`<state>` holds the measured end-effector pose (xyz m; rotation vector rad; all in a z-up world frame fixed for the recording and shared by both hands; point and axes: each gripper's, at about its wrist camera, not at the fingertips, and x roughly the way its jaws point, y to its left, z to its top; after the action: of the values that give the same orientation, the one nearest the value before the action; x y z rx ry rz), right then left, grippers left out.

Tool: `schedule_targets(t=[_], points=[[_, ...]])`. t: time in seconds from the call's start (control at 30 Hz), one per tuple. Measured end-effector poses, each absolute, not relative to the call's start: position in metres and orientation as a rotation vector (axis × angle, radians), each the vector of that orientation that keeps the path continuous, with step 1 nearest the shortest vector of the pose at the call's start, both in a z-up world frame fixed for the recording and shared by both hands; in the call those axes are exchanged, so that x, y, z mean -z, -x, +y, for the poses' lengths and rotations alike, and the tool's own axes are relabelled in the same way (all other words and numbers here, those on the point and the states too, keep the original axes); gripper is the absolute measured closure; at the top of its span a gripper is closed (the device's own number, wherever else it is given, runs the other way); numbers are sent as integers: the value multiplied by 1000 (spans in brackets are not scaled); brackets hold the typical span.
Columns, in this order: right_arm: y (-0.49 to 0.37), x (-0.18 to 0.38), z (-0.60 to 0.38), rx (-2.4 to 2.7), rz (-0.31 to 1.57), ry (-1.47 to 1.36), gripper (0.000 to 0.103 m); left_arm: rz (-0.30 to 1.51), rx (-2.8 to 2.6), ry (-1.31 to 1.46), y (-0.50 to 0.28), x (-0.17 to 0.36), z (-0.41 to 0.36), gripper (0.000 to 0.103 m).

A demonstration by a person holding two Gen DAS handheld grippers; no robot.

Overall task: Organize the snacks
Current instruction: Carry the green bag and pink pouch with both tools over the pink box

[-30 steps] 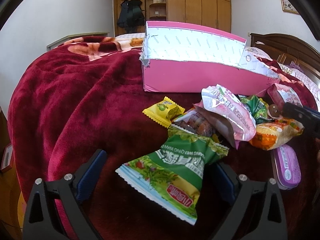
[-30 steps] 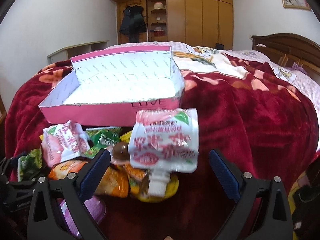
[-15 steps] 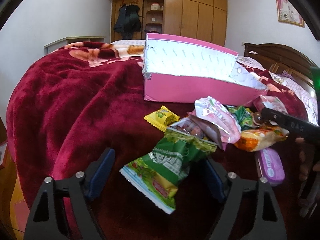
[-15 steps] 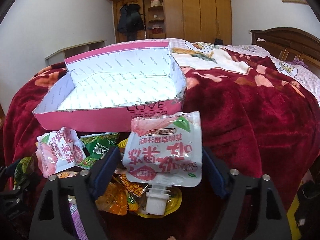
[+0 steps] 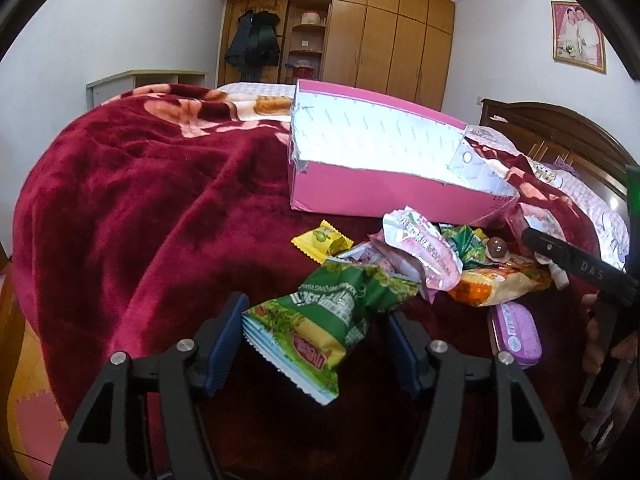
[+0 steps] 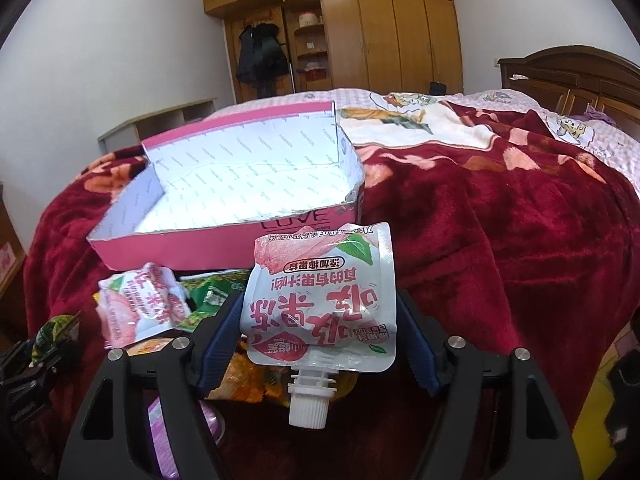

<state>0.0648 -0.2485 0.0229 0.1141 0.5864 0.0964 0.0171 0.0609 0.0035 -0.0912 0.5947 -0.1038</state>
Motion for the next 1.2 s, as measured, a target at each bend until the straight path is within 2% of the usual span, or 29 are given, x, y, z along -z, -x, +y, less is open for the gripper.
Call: schedule_targets(t=[0.43,1.2], points=[[-41,-47,-233,-158,516,-73,29,540,113,42,-12,-30,49,34],[-86,-80,-225,-213,521,11,29,538,134,5,-101,-81,25,34]])
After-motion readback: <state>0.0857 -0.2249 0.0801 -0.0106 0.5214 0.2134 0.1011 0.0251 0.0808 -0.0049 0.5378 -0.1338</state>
